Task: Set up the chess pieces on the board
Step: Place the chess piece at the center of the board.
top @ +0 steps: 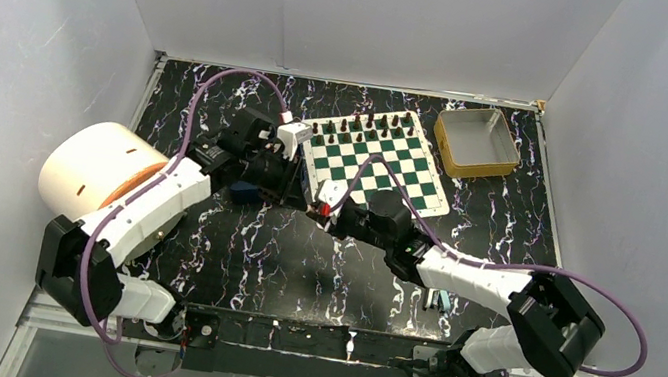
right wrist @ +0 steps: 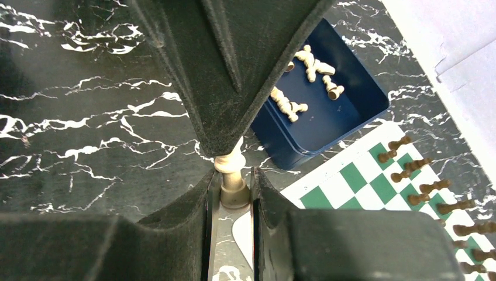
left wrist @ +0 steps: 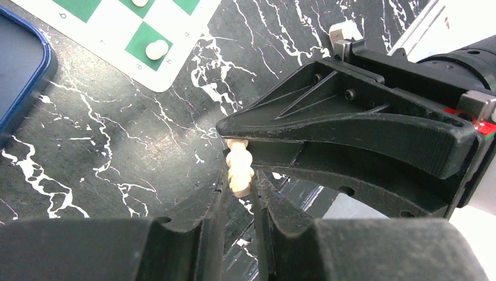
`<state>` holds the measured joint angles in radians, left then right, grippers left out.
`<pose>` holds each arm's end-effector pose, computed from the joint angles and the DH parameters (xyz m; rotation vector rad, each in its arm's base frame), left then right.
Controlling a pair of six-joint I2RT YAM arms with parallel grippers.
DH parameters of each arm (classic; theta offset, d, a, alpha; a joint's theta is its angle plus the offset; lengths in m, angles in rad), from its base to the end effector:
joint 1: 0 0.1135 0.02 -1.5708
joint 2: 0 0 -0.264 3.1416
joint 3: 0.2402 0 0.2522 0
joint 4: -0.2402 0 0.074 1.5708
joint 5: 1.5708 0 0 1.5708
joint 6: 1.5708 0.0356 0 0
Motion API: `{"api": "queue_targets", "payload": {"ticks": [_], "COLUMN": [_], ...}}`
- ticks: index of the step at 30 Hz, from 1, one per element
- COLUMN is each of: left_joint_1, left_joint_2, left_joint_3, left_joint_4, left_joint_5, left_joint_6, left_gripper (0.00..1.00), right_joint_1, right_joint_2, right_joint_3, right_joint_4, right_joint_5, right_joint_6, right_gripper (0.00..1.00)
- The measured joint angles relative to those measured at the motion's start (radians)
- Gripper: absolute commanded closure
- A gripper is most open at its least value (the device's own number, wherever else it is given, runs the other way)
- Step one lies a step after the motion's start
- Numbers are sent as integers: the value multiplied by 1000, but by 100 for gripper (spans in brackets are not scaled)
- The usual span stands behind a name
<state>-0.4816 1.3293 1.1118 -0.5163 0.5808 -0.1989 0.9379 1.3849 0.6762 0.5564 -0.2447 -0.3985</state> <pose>0.2445 -0.1498 0.3061 0.6397 2.2802 -1.0098 0.1726 0.2498 0.2426 -1.2273 1.2572 0.6066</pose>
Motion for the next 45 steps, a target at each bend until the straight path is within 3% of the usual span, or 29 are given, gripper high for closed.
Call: {"api": "queue_targets", "payload": {"ticks": [9, 16, 21, 22, 23, 24, 34, 45], "left_joint_1": [-69, -105, -107, -111, -113, -118, -180, -259], "left_joint_2": [-18, -37, -42, -36, -29, -23, 64, 284], "left_joint_3": [-39, -44, -39, -30, -17, -3, 27, 36], "left_joint_4": [50, 67, 32, 9, -16, -40, -119, -109], "left_joint_5": [-122, -190, -230, -237, -248, -262, -414, -550], "left_joint_6": [-18, -27, -35, -37, -39, -39, -28, -29], "left_gripper": [100, 100, 100, 100, 100, 100, 100, 100], "right_joint_1": [0, 3, 7, 7, 8, 8, 11, 11], "right_joint_2": [11, -4, -108, -134, -169, -206, -569, -676], "right_joint_3": [-55, -93, -148, -158, -169, -181, -246, -224], "right_joint_4": [68, 103, 69, 57, 39, 21, -203, -419], "right_joint_5": [11, 4, 1, 1, 4, 11, 193, 423], "right_joint_6": [148, 213, 241, 244, 247, 254, 270, 352], "right_gripper": [71, 36, 24, 18, 6, 2, 1, 1]}}
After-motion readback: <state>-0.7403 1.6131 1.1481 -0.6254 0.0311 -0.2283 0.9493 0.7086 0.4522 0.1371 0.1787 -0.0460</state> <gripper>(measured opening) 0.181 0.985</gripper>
